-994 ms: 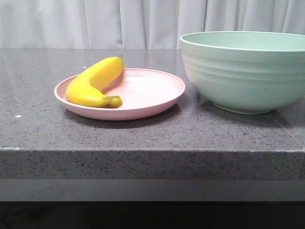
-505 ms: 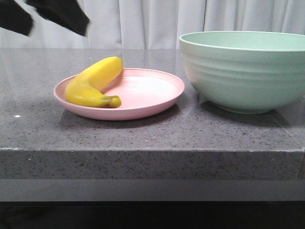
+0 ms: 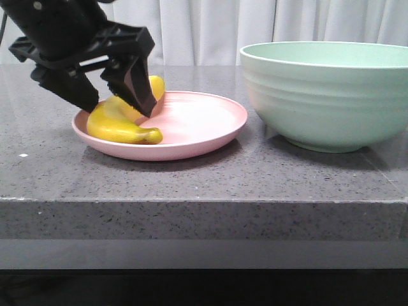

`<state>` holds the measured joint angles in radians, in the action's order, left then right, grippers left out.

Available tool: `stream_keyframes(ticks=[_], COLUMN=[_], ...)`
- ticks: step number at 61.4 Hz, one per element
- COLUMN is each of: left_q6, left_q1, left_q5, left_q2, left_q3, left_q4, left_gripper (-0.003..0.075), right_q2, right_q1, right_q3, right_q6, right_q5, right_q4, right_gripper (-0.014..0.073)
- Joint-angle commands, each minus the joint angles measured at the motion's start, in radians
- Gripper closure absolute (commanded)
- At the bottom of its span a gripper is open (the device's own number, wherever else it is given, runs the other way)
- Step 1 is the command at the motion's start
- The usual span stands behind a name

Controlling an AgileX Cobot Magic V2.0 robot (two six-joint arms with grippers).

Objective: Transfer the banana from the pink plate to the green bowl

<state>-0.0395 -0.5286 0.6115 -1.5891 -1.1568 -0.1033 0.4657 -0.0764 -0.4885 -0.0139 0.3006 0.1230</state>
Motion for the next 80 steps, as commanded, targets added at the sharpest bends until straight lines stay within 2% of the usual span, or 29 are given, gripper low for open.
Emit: stream_keyframes(ticks=[1,16,41,48,58,70,80], left_q6=[-0.008,-0.008,-0.008,-0.008,-0.008,-0.003,-0.003], left_q1=[-0.007,-0.007,-0.007,-0.007,-0.007,-0.059,-0.163], left_q5=[-0.044,-0.048,-0.098,-0.127,-0.106,-0.027,-0.021], left_q2=[0.028,0.004,-0.030,-0.030,0.000,0.087,0.175], left_q3=[-0.035,-0.035,-0.039,-0.061,-0.149,-0.255,-0.270], left_q4=[-0.015,-0.015,-0.015,-0.013,-0.012,-0.014,-0.014], left_gripper=[0.0230,0.0238,0.0505,0.0544,0.0549,0.0549,0.0549], right_q2=[0.011,0.011,0.011,0.011,0.011,0.033,0.122], right_q1=[0.002,0.002,0.002,0.002,0.002,0.002,-0.012], right_q3=[-0.036,-0.036,-0.036,-0.036,-0.036,-0.060,-0.114], right_q6=[0.003,0.003,0.003,0.003,0.003,0.003,0.014], right_q5=[-0.076,-0.076,-0.076,-0.077,-0.106,-0.059,-0.015], right_q4=[0.000,0.000,0.000,0.000,0.007,0.218,0.437], right_gripper=[-0.0071,-0.0071,-0.0071,-0.0071,-0.0071,-0.0071,-0.0071])
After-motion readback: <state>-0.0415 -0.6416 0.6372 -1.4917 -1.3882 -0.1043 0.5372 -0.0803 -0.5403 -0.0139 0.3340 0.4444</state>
